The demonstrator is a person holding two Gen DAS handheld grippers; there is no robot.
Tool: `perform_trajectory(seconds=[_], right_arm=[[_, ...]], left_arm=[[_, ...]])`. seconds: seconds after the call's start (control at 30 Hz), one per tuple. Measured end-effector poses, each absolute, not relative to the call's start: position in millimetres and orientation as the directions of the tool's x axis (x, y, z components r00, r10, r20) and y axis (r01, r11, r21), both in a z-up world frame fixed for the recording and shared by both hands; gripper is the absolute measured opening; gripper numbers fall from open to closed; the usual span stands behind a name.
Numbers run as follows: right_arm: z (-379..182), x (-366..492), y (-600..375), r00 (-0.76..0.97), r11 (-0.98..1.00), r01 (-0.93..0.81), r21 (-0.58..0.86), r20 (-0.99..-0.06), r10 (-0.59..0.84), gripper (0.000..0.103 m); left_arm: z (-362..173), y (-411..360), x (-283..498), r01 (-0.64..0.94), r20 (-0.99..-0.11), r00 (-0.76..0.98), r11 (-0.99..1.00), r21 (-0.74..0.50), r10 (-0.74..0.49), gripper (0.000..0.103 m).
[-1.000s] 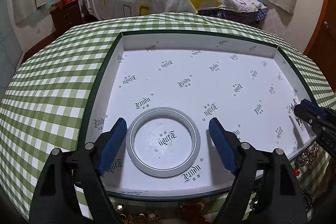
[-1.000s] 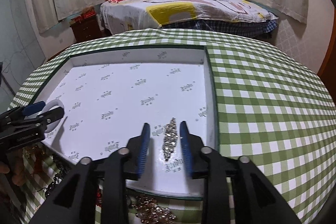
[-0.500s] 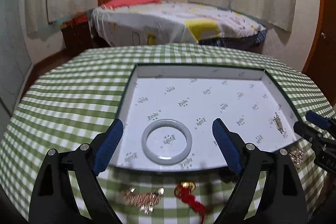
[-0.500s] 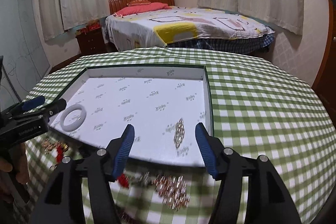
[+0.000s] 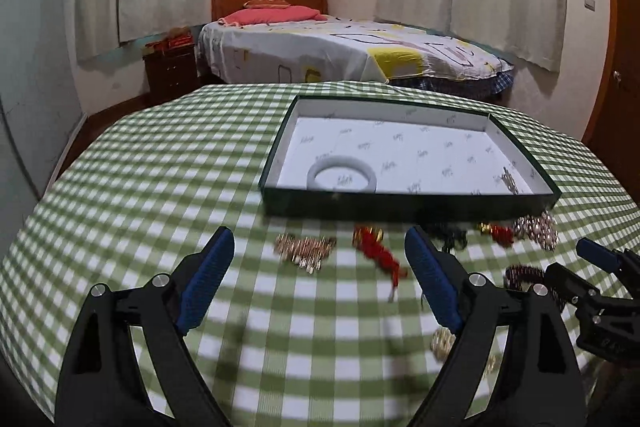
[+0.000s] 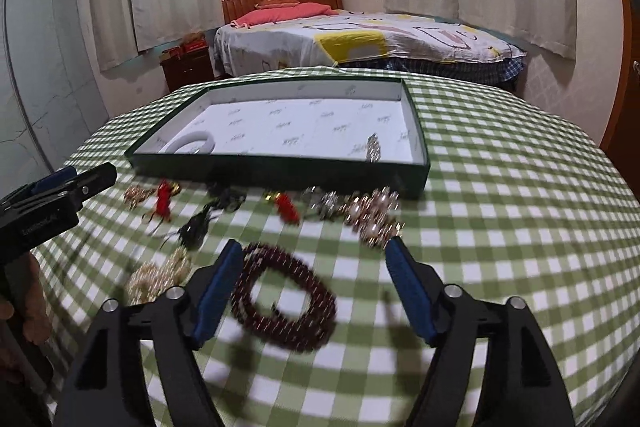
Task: Organize jewelry
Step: 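Grasp the dark red bead bracelet with the right tool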
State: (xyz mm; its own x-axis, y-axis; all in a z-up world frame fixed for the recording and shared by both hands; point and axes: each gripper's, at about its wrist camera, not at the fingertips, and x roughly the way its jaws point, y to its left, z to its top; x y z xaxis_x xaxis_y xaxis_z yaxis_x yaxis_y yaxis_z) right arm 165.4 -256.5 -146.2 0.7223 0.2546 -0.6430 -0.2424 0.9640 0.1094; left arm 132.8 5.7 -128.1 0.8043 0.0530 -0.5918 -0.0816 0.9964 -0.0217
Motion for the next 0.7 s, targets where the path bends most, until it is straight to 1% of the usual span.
perform_trajectory(seconds=[0.27,0.37,0.43,0.53,0.57,0.6,0.63,0.7], right_arm=[[-162.1,158.7,-238.5,0.700,0.959,-0.274,0.069,-0.669,0.248,0.075],[-168.5,161.6,-236.0,0.675,0.960,-0.273,0.068,-0.697,0.242,0.076],[-169.5,161.2,-234.4,0.671,0.959,-0.279,0.061,-0.701,0.240,0.076],[-169.9,160.0,-232.2,0.673,0.958,-0.283,0.041,-0.704,0.228,0.075],[-169.7,158.7,-231.9,0.677,0.958,-0.285,0.037,-0.700,0.228,0.065],[-169.0,157.4,-231.9,0.680,0.956,-0.290,0.039,-0.695,0.234,0.053],[-168.2,156.6,-232.0,0.680,0.955,-0.294,0.040,-0.693,0.238,0.050],[-167.5,153.9,-230.5,0.675,0.948,-0.315,0.045,-0.692,0.257,0.036]], left_arm=[[-139.9,9.1,115.0,-0.087,-0.606,0.793,0.996,-0.029,0.052,0.086],[-144.1,7.8,114.2,-0.078,-0.622,0.782,0.996,-0.048,0.031,0.087],[-146.8,5.3,113.2,-0.069,-0.631,0.775,0.996,-0.061,0.015,0.090],[-149.2,0.8,112.7,-0.054,-0.639,0.769,0.996,-0.072,-0.005,0.090],[-150.0,-1.3,112.1,-0.048,-0.641,0.767,0.996,-0.076,-0.012,0.090],[-150.5,-2.1,111.5,-0.045,-0.642,0.766,0.996,-0.078,-0.015,0.090],[-150.9,-3.5,111.0,-0.041,-0.645,0.764,0.996,-0.081,-0.021,0.090],[-151.4,-6.2,109.6,-0.035,-0.648,0.761,0.996,-0.083,-0.027,0.091]])
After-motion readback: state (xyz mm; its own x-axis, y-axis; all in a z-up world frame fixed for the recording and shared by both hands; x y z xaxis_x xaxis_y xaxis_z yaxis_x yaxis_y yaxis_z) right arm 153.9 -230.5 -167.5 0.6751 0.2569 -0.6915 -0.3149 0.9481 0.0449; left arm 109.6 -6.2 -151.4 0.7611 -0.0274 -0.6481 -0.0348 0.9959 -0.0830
